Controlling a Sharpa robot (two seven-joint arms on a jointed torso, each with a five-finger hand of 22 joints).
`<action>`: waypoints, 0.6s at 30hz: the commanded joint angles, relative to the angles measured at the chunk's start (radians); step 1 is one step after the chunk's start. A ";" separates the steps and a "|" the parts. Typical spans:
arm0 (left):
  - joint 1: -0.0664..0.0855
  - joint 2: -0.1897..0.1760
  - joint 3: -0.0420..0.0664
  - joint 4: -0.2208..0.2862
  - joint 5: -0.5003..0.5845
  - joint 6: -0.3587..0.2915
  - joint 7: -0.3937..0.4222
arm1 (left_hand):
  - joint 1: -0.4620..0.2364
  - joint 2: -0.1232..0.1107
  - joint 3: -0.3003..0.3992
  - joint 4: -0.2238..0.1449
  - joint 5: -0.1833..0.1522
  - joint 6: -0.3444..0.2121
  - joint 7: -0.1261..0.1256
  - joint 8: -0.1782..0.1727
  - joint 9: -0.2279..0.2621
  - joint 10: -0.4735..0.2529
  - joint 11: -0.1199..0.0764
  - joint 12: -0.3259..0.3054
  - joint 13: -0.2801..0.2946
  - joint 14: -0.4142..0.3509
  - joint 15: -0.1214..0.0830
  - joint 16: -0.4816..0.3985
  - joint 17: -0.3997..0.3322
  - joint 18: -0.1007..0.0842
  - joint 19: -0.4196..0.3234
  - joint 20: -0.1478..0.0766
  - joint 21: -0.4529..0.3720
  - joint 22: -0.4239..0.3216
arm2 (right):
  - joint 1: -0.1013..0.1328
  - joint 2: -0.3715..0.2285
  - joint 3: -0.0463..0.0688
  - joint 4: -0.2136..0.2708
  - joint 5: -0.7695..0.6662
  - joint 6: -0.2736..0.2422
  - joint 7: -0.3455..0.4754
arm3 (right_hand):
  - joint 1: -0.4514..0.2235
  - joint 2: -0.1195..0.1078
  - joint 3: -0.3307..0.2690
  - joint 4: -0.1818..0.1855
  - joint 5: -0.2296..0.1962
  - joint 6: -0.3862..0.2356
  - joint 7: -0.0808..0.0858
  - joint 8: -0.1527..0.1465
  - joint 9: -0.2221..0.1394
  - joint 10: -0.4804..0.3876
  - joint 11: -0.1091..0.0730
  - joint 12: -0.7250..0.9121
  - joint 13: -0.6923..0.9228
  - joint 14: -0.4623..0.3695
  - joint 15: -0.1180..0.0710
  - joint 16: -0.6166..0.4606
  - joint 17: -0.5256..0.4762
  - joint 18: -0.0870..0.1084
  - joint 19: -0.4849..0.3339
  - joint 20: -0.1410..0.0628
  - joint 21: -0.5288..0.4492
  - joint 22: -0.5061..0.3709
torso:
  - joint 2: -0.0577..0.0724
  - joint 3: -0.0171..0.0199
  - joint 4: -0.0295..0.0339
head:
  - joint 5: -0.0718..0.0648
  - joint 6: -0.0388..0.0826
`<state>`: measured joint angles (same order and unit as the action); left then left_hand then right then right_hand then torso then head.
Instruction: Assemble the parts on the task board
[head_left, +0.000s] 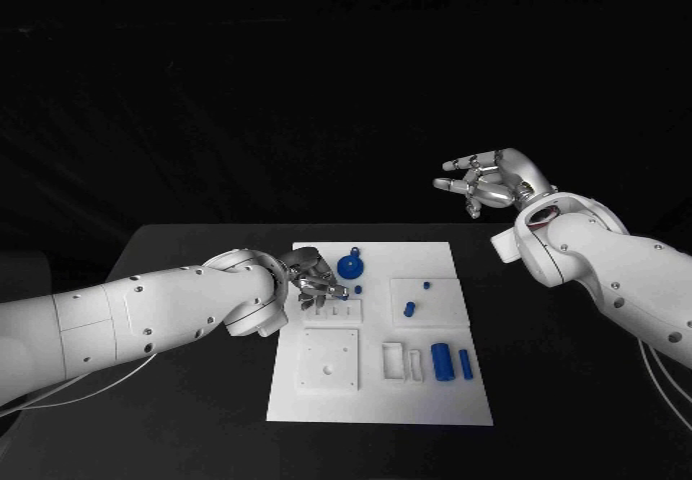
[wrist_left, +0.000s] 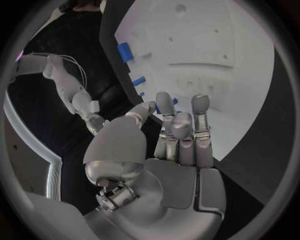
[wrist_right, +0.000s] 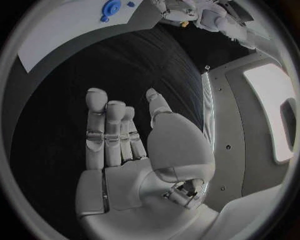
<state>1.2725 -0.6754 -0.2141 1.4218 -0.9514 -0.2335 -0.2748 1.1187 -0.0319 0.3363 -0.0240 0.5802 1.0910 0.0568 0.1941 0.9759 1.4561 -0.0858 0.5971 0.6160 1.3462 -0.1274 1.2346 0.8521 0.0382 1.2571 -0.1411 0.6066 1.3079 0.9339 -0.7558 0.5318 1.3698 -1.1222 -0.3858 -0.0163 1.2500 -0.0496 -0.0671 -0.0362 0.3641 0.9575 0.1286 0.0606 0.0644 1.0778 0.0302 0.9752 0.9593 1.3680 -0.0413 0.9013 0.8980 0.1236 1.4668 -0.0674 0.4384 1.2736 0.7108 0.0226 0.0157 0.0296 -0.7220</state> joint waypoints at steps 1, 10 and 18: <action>0.000 0.001 -0.011 0.016 -0.135 -0.119 -0.080 | 0.016 -0.003 0.074 -0.065 0.004 0.083 -0.071 -0.014 -0.003 0.011 0.000 -0.009 0.000 0.011 0.001 -0.007 0.008 0.010 0.007 -0.002 -0.006 0.016 | 0.010 0.014 0.001 -0.020 0.032 -0.013 0.025 | -0.005 0.009 -0.003 -0.003 0.009 0.005 -0.002 0.002 0.001 -0.001 -0.006 0.005 -0.001 -0.001 -0.008 0.003 -0.002 0.009 0.040 -0.001 0.005 0.001 | 0.002 -0.0007 -0.0001 | 0.001 -0.006; -0.011 0.004 -0.024 0.029 -0.065 -0.189 -0.128 | 0.022 -0.014 0.074 -0.047 0.007 0.094 -0.074 -0.026 0.004 0.023 -0.001 -0.019 0.003 0.022 -0.001 -0.015 0.023 0.009 0.015 -0.003 -0.009 0.017 | 0.037 0.045 0.002 -0.068 0.030 -0.012 0.019 | -0.010 0.012 -0.003 0.000 0.024 0.007 -0.002 0.003 0.001 -0.002 -0.006 0.007 -0.003 -0.001 -0.009 0.004 -0.002 0.009 0.040 -0.001 0.006 0.005 | 0.002 -0.0016 0.0007 | 0.000 -0.019; -0.018 0.018 -0.026 0.015 0.043 -0.170 -0.159 | 0.020 -0.018 0.074 -0.045 0.007 0.100 -0.076 -0.026 0.007 0.028 -0.001 -0.020 0.005 0.027 0.000 -0.013 0.032 0.009 0.016 -0.002 -0.009 0.017 | 0.044 0.054 0.002 -0.078 0.024 -0.003 0.006 | -0.013 0.019 -0.001 0.003 0.043 0.009 -0.003 0.003 0.001 -0.003 -0.007 0.007 -0.005 -0.001 -0.009 0.004 -0.002 0.009 0.040 -0.001 0.003 0.006 | 0.002 -0.0016 -0.0032 | 0.003 -0.027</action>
<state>1.2554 -0.6610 -0.2402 1.4390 -0.9779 -0.3927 -0.4004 1.1349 -0.0480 0.3486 -0.0116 0.5866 1.1039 0.0589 0.1691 0.9813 1.4650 -0.0804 0.5824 0.6203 1.3682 -0.1280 1.2229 0.8830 0.0382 1.2653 -0.1430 0.5999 1.3077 0.9772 -0.7034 0.5335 1.2922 -1.0968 -0.3943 -0.0107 1.2396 -0.0392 -0.0671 -0.0361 0.4029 0.9603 0.1257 0.0606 0.0642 1.0779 0.0303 0.9790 0.9548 1.3647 -0.0447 0.9013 0.8970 0.1221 1.4668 -0.0674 0.4384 1.2783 0.7126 0.0209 0.0147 0.0302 -0.7457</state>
